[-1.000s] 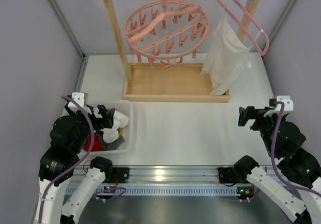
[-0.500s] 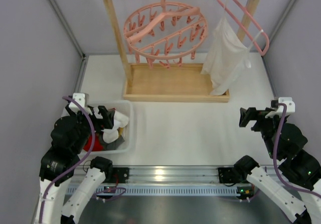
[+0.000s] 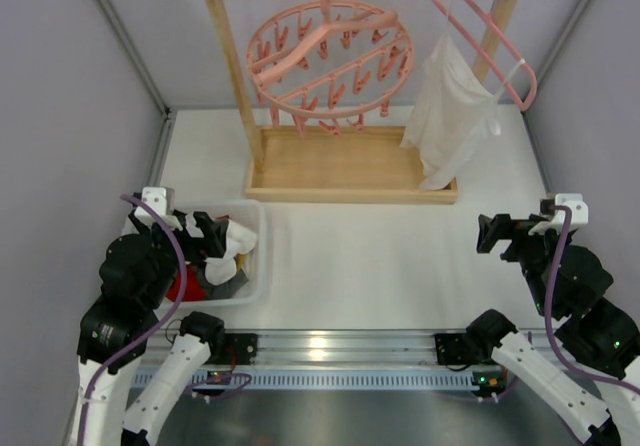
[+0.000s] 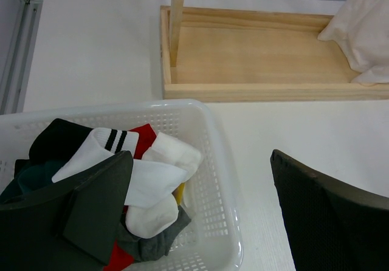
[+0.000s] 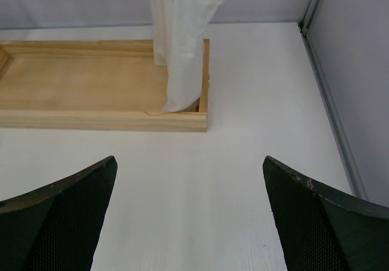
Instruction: Remove the socks clipped to the hanger
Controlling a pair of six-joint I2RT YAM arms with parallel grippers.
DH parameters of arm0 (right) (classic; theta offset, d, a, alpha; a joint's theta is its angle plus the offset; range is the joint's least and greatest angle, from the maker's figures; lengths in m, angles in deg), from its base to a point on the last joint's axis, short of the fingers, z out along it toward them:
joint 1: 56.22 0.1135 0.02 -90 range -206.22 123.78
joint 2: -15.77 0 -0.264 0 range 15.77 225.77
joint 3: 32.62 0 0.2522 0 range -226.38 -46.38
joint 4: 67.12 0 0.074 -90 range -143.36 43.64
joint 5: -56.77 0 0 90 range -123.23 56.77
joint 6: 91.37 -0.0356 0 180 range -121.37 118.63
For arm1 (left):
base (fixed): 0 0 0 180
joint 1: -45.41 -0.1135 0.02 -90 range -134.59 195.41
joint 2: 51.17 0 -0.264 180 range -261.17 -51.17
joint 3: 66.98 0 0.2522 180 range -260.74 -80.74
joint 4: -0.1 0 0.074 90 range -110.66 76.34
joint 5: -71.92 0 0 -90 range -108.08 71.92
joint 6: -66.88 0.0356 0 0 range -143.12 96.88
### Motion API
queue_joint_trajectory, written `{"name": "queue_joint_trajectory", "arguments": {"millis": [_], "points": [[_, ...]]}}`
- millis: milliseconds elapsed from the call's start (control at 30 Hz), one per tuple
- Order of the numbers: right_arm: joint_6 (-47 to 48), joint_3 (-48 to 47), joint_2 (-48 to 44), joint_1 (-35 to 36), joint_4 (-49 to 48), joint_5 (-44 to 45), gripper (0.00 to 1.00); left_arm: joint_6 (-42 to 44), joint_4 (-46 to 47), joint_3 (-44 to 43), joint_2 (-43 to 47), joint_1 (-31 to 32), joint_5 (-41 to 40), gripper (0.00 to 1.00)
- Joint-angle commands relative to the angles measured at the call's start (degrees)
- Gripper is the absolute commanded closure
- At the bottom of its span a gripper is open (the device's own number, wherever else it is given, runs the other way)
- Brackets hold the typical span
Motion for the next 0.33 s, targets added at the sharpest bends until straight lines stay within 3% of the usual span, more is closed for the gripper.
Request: {"name": "queue_joint_trajectory", "arguments": {"millis": [0, 300], "points": [[0.1, 0.4, -0.9, -0.7, 0.2, 0.3, 0.01, -0.4, 0.6, 0.0, 0.5, 0.3, 0.5, 0.02], [0.3, 0.4, -0.9, -0.7, 0.0, 0.9, 0.00, -0.6, 0.6, 0.1, 0.2, 0.3, 0.0, 0.02]]}}
